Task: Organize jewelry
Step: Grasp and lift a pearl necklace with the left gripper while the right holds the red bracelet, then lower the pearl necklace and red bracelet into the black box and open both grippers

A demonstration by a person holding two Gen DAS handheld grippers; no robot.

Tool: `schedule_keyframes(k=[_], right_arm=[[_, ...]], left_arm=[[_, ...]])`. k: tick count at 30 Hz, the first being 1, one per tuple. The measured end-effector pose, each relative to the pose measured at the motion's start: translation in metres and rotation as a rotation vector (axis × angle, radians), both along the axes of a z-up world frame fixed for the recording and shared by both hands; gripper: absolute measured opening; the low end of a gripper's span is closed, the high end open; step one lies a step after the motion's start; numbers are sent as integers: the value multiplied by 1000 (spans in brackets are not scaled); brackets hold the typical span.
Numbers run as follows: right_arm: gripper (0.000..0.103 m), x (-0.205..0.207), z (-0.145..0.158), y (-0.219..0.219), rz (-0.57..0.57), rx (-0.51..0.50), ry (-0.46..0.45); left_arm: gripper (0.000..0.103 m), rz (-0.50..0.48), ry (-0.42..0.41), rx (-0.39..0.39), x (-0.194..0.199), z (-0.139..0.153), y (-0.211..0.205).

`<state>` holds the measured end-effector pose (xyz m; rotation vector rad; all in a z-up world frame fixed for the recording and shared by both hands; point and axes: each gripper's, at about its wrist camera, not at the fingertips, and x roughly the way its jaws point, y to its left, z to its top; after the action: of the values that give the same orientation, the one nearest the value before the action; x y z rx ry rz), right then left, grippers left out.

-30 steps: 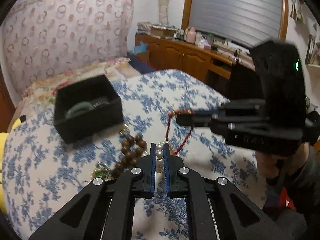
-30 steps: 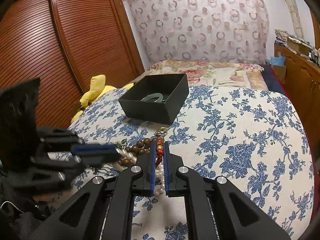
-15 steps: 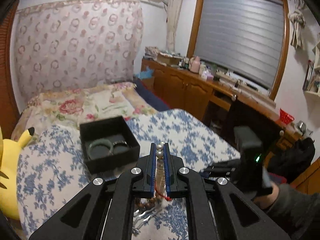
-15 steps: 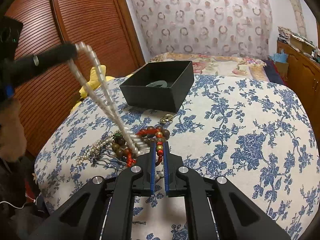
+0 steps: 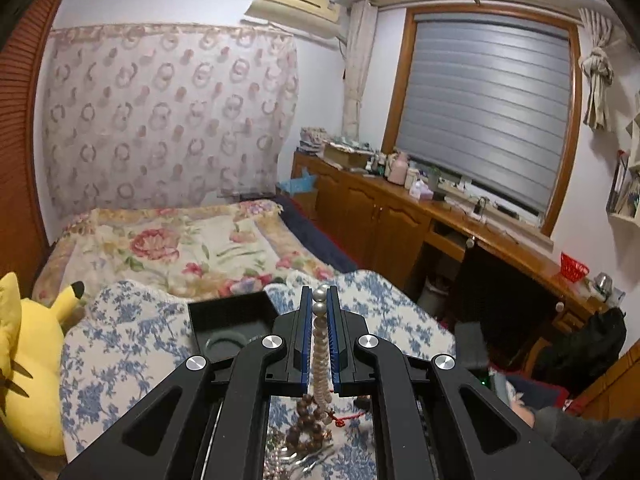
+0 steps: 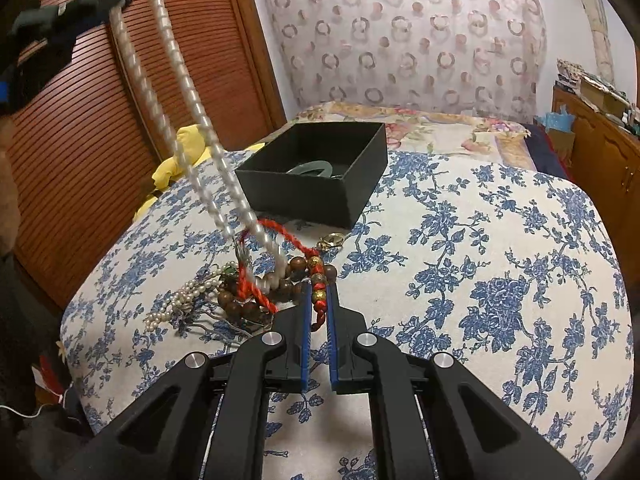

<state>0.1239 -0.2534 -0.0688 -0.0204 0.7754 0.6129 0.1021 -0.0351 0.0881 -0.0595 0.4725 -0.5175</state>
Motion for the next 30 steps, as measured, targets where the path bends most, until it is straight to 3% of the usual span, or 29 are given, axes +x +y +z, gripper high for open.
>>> schedule_keyframes(k=[9,17,24,30], right_arm=[[8,4,6,9,13,-5,-15],[8,27,23,30,47,32,-31],[8,57,13,53,78,16,27],[8,55,13,51,75,28,15]], left_arm=[[6,-3,-38,-6,6,30,-1],[6,-28,-16,-14,20,25,-5],[6,-60,16,-66,34,26,-2],[6,-22,-11,-46,40,33,3]])
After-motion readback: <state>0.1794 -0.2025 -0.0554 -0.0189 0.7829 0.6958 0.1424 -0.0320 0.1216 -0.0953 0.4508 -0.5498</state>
